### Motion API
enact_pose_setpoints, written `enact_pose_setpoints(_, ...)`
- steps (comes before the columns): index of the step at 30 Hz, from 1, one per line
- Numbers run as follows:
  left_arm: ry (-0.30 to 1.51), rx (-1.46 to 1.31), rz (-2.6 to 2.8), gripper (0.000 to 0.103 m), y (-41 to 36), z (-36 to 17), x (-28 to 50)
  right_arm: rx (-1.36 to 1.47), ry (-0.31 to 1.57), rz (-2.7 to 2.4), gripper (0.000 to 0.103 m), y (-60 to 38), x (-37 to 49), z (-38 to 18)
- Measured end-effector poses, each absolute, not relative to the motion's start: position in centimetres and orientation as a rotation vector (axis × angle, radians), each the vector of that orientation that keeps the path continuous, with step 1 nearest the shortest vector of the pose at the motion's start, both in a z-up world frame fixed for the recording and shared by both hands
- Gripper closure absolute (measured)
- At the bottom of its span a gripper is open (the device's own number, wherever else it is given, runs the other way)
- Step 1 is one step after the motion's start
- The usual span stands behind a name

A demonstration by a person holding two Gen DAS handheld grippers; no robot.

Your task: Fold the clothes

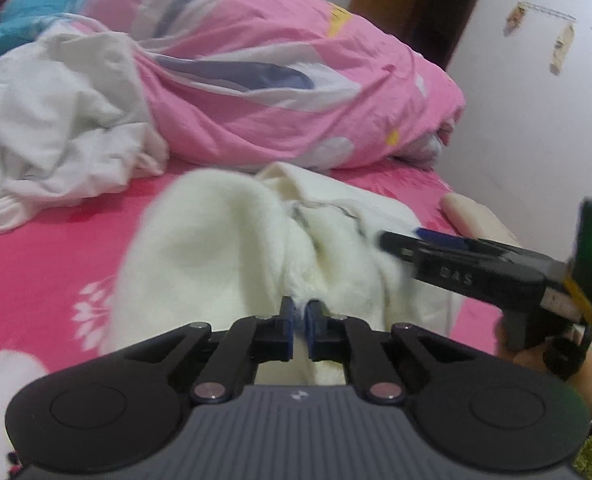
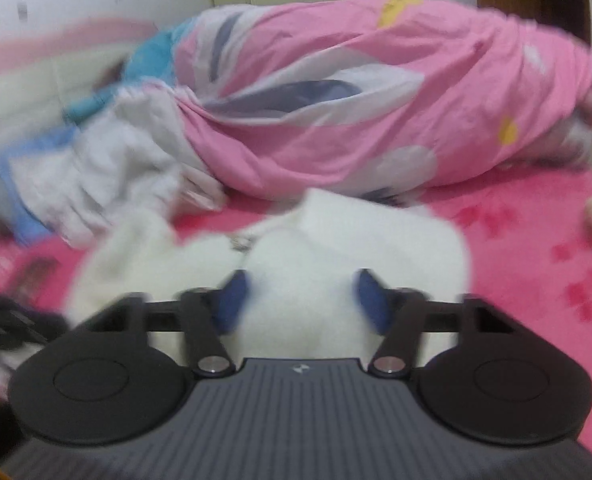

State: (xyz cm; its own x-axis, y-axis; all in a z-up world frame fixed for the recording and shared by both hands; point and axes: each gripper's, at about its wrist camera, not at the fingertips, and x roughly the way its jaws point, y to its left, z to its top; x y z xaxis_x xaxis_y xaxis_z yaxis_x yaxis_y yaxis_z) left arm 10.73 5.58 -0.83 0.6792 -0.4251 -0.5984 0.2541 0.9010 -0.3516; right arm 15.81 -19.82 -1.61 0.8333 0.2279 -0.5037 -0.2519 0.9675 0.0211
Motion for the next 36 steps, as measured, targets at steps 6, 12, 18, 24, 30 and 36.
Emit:
enact_pose_setpoints(6,0.72,-0.292,-0.325,0.097,8.2,-0.9,9.5,-0.033,0.497,0.138,0.092,-23.4,12.2,-1.1)
enact_pose_setpoints(12,0.739,-0.351,-0.31,0.097,10.7,-1.8,8.2,0.096,0.577,0.018,0.098,-29.7,6.9,-3.0)
enact_pose_setpoints(18,0.754,-0.327,-0.364,0.088,10.5,-1.9,7.7,0.233,0.636,0.014,0.093,-33.1,3.5,-4.3)
enact_pose_setpoints(24,0.705,-0.295,-0.366,0.054,10.5,-0.9,6.7,0.218,0.48,0.151,0.058,-30.9,1.6,0.1)
enact_pose_setpoints(30,0.735,-0.368,-0.36,0.051,11.6,-1.5,6.8,-0.077,0.481,0.487,0.022,-20.3,1.0,-0.6)
enact_pose_setpoints(36,0.732,-0.409,-0.363,0.046,13.0,-1.9,6.0,-0.47,0.528,0.538,0.022,-11.4,1.0,-4.5)
